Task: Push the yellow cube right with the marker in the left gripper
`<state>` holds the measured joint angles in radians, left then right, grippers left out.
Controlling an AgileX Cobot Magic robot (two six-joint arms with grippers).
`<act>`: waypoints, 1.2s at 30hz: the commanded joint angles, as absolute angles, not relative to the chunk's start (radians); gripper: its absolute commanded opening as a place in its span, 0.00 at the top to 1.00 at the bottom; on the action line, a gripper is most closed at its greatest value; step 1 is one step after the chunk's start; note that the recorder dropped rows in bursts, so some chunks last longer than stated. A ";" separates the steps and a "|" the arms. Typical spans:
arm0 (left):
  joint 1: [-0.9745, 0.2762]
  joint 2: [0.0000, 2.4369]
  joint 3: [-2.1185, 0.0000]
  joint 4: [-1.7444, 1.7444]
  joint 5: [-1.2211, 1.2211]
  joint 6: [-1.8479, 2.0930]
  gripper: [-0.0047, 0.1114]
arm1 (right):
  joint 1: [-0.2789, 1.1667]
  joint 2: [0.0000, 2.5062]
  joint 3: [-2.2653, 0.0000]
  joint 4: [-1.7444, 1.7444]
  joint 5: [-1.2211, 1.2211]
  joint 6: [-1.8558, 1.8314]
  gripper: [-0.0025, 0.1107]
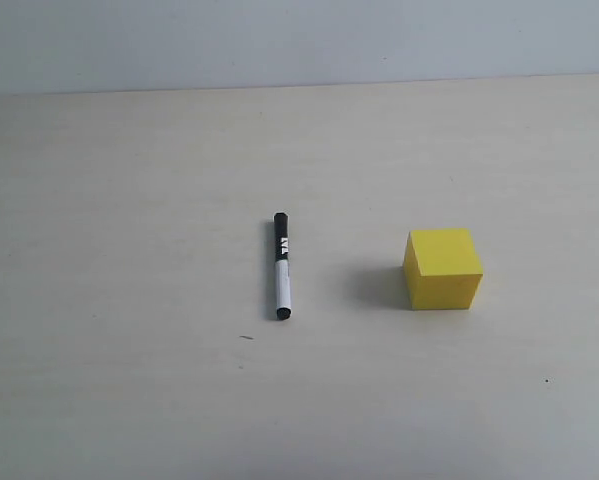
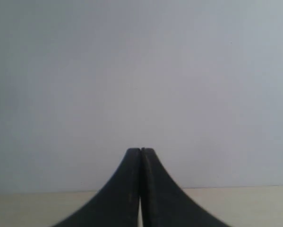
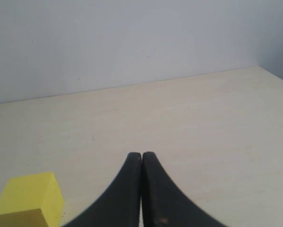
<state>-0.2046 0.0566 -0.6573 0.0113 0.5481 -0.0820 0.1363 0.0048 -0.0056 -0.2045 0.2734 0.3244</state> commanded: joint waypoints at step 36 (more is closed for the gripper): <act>-0.194 0.000 -0.178 0.042 0.377 -0.031 0.96 | 0.134 0.000 0.000 -0.212 0.268 0.318 0.98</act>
